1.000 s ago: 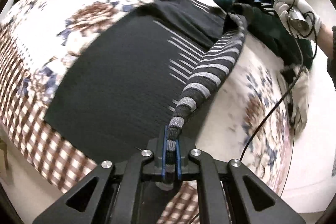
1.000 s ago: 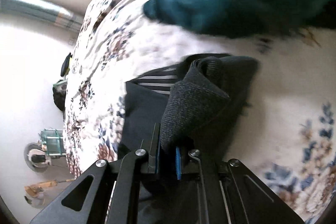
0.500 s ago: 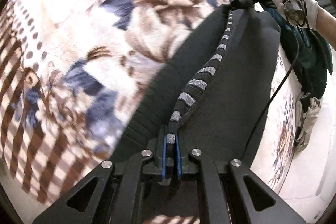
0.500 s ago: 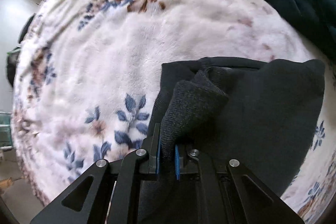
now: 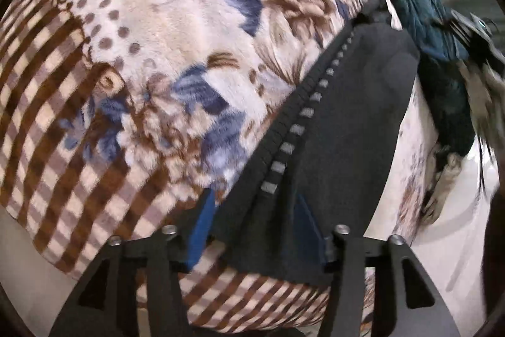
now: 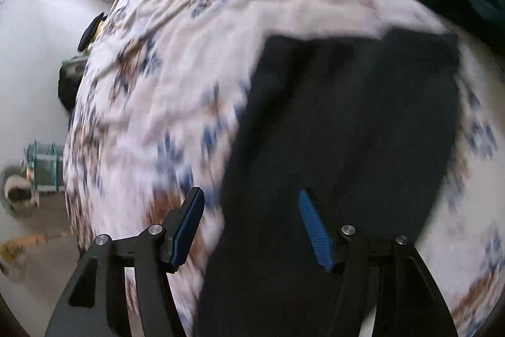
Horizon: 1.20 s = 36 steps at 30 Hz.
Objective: Fold small clothes
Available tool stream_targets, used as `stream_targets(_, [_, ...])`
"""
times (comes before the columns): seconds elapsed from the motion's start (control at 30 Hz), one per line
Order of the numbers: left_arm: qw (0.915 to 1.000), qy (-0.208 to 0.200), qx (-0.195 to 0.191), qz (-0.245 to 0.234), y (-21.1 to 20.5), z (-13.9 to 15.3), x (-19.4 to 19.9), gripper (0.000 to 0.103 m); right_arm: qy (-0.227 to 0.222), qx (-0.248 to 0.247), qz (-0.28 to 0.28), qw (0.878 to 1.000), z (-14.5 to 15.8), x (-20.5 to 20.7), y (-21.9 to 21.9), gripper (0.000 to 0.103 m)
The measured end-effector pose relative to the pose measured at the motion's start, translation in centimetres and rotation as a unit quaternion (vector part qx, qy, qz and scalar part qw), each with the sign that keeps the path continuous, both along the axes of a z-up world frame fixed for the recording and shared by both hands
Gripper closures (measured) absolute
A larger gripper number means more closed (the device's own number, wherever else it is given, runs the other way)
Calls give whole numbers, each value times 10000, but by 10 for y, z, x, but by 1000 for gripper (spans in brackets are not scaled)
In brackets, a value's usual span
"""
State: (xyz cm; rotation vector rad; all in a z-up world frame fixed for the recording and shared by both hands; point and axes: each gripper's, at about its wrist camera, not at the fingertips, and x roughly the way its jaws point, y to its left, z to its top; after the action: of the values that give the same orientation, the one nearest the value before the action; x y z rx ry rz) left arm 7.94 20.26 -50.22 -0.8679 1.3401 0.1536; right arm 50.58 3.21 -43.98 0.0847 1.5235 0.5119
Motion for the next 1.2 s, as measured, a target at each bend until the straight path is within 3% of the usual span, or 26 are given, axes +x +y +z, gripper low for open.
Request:
stream_targets(0.17, [9974,224,283,-628,-30,-8,27,51,178,-481,-316,9982,-13,-137,-98,38])
stream_targets(0.27, [9890,421,828,-1150,-53,-22,40,53,867,-490,-767,9921,-48,-222,-151,38])
stream_targets(0.33, [9852,333,1048,-1315,-61,-25,40,97,1209,-394,-1026,9866,-70,-257,-171,39])
stream_targets(0.4, [9830,183,1234,-1350,-64,-19,35,98,1520,-113,-1310,9796,-89,-294,-186,39])
stream_targets(0.47, [9811,-9,1356,-1384,-66,-6,27,98,1631,259,-1476,9752,-102,-314,-189,46])
stream_targets(0.5, [9800,-70,1409,-1404,-67,1,24,98,1644,349,-1545,9736,-107,-321,-189,61])
stream_targets(0.53, [9794,-131,1433,-1414,-66,10,19,98,1672,403,-1555,9728,-113,-327,-186,86])
stream_targets(0.57, [9793,-153,1450,-1403,-65,17,18,98,1692,444,-1588,9717,-117,-333,-183,94])
stream_targets(0.63, [9791,-177,1447,-1416,-60,27,16,98,1439,309,-1658,9751,-114,-344,-178,96])
stream_targets(0.7, [9795,-154,1456,-1381,-50,29,13,98,1197,219,-1637,9790,-102,-351,-172,96])
stream_targets(0.77, [9802,14,1405,-1396,-38,13,14,97,1000,42,-1551,9828,-94,-359,-165,96])
stream_targets(0.87, [9796,435,997,-1690,-34,-29,22,93,1159,-194,-1512,9815,-103,-361,-163,96])
stream_targets(0.9, [9808,465,877,-1681,-29,-30,23,92,1300,-251,-1504,9797,-109,-358,-163,96])
stream_targets(1.0, [9817,472,672,-1717,-19,-7,31,76,1693,-241,-1584,9725,-111,-345,-165,86])
stream_targets(1.1, [9859,68,542,-1584,-1,29,58,68,1501,-193,-1713,9735,-88,-324,-168,62])
stream_targets(1.2, [9884,-558,365,-1364,15,50,124,54,1219,-33,-2000,9722,-66,-292,-181,60])
